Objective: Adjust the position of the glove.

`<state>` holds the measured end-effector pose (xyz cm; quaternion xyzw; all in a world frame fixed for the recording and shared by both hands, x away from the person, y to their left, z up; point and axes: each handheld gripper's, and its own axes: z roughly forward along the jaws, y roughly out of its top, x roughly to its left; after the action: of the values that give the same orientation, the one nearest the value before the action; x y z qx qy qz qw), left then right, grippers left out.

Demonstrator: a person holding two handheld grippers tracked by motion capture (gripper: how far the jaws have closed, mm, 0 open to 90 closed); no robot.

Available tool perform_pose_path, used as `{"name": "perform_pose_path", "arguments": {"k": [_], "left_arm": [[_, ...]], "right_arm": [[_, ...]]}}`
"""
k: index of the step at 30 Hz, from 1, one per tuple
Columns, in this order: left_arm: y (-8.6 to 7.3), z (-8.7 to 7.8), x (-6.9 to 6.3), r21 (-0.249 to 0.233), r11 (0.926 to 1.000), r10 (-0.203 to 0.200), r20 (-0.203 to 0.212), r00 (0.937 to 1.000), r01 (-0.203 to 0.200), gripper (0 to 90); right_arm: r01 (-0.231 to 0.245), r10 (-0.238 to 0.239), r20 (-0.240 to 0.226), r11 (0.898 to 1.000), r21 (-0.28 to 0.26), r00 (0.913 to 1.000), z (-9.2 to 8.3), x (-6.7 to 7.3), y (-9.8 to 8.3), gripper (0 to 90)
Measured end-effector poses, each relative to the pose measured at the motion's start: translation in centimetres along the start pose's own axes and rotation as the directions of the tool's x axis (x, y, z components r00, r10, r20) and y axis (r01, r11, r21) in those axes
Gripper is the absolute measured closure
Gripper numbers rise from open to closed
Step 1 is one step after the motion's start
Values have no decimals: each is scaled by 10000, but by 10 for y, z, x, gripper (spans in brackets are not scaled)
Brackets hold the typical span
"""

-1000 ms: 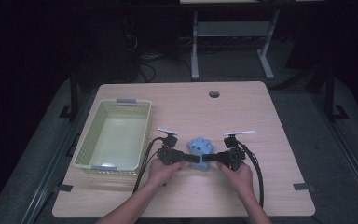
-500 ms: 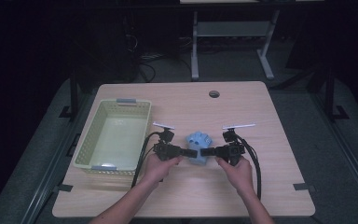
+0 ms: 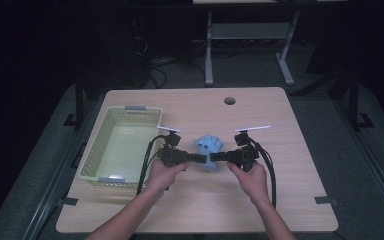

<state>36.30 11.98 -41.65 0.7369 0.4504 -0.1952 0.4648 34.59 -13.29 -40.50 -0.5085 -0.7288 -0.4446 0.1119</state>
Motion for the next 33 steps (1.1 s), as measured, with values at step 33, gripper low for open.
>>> {"name": "perform_pose_path", "arguments": {"k": [33], "left_arm": [[11,-53,1,-491,9980,385,-230,9990,-395,723]], "right_arm": [[691,-686,-428,9976,99,9967,18,37,33,767]]}}
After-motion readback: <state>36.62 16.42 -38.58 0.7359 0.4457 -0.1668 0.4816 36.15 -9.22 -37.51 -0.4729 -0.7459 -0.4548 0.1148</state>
